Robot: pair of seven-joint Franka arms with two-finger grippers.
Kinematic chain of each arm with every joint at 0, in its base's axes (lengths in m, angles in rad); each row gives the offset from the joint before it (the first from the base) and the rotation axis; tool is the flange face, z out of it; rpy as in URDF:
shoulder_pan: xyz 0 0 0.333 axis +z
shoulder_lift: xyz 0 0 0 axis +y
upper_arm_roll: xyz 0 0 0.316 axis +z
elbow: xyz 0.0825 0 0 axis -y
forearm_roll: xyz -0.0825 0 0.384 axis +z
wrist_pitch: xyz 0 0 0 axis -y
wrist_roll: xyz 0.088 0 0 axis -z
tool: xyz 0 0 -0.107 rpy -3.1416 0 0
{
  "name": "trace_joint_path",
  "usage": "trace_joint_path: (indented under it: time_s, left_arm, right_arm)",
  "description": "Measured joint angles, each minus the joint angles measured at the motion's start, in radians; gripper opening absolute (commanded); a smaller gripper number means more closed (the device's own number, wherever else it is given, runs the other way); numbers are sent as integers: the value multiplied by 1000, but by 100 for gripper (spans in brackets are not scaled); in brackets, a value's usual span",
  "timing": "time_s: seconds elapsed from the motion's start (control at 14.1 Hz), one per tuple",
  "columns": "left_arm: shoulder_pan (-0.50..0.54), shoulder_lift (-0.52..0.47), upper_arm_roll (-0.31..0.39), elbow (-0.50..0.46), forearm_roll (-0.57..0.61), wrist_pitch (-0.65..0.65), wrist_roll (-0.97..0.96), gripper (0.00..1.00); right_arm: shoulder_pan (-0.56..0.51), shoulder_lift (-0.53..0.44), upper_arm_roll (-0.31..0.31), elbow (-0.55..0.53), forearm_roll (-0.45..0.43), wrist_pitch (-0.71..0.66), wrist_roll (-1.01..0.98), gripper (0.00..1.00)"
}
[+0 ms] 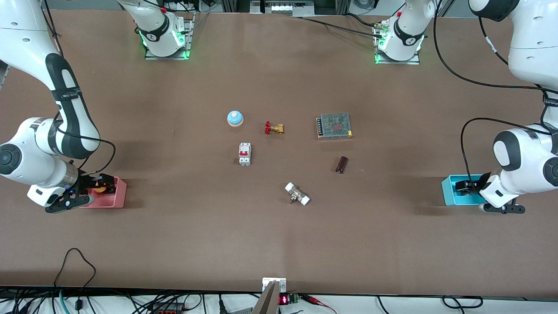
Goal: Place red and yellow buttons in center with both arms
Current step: 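Close the right gripper on the yellow button while the left gripper grasps the red button, then lift the yellow button with the right gripper while the left gripper lifts the red button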
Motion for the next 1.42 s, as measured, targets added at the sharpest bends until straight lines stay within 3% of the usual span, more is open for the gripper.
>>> trace_joint_path:
  time_s: [0.14, 0.5, 0.78, 0.92, 1.21, 1.42]
  left_arm:
    - [0, 0, 0, -3, 0, 13, 0, 79]
    - [0, 1, 0, -7, 0, 20, 0, 49]
    - [0, 2, -1, -8, 0, 20, 1, 32]
    - [0, 2, -1, -7, 0, 20, 5, 32]
    - [-1, -29, -1, 14, 0, 4, 10, 33]
    - [-5, -103, -7, 45, 0, -131, 11, 33]
  right_arm:
    - [0, 1, 0, 0, 0, 2, -1, 100]
    - [0, 13, 0, -1, 0, 16, -4, 100]
    - [-7, 18, 0, -1, 0, 19, -6, 100]
    - [-14, 21, 0, -1, 0, 20, -6, 99]
    - [-19, 25, 0, -8, 0, 20, -6, 77]
    - [-19, 25, 0, -10, 0, 20, -6, 59]
